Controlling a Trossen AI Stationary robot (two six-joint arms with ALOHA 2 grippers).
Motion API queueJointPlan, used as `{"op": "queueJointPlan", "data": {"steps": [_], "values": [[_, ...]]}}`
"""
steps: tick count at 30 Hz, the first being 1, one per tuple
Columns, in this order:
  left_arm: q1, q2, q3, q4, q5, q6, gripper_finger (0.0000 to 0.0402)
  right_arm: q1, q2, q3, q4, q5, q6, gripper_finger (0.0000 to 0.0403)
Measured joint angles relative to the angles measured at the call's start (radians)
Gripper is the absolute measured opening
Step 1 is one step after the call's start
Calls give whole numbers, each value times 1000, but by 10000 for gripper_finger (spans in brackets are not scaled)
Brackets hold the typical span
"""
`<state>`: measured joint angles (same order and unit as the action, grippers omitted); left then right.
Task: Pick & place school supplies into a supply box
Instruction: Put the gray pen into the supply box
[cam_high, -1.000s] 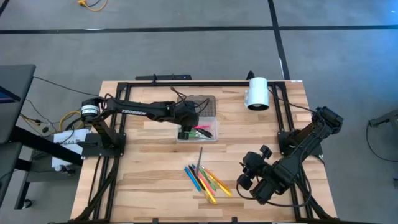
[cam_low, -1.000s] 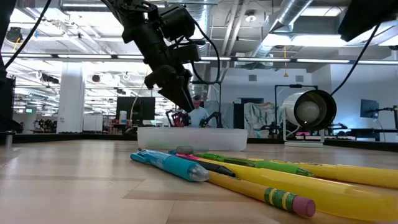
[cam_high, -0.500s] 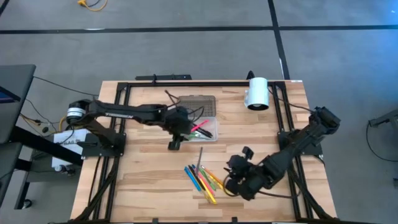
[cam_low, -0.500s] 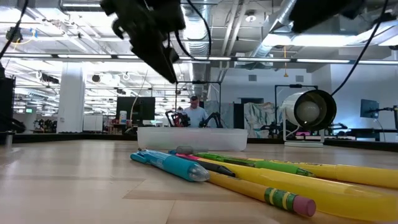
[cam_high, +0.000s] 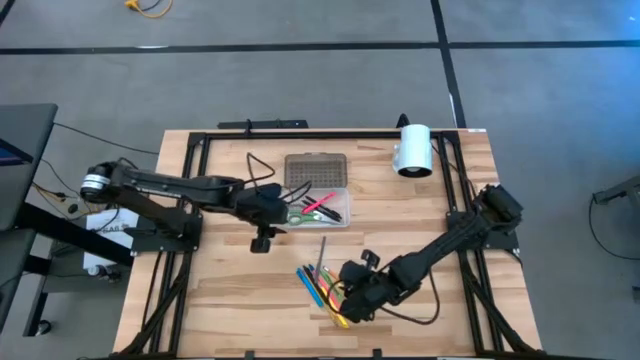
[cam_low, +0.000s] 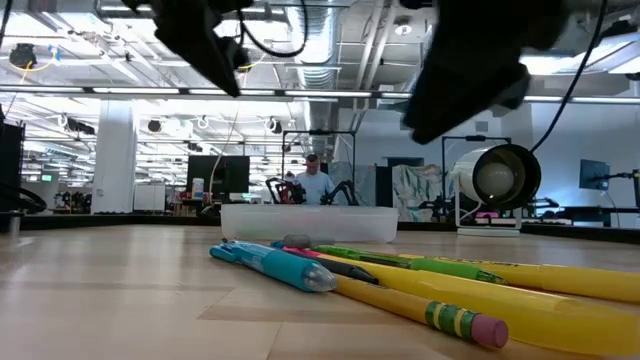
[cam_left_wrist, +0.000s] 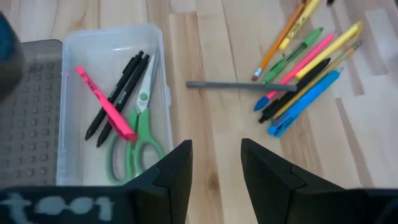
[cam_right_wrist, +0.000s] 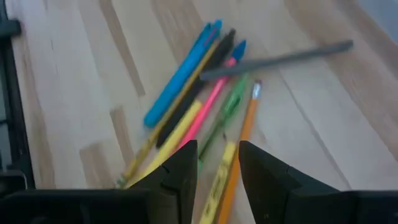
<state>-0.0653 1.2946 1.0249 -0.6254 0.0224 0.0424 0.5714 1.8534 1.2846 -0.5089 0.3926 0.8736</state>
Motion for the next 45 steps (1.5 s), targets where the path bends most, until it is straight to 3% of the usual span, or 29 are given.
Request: {"op": "queueJointPlan", "data": {"steps": [6,11,20,29,39,45], "values": [[-44,-118,-109,21,-58,-117,127,-75,0,0,51,-28,-61,111],[-96,-221,-197,54,-115,-206,127,-174,0,0,123,-126,-61,111],[-205,-373,-312,61,-276,-318,127,-307,0,0,135,-211,179,111],[-265,-464,-359,52,-342,-343,127,-309,126,29,148,-290,377,111],[-269,-506,-357,42,-359,-313,127,-284,165,69,34,-204,530,111],[-269,-510,-358,37,-365,-299,127,-286,193,70,111,-226,543,111]]}}
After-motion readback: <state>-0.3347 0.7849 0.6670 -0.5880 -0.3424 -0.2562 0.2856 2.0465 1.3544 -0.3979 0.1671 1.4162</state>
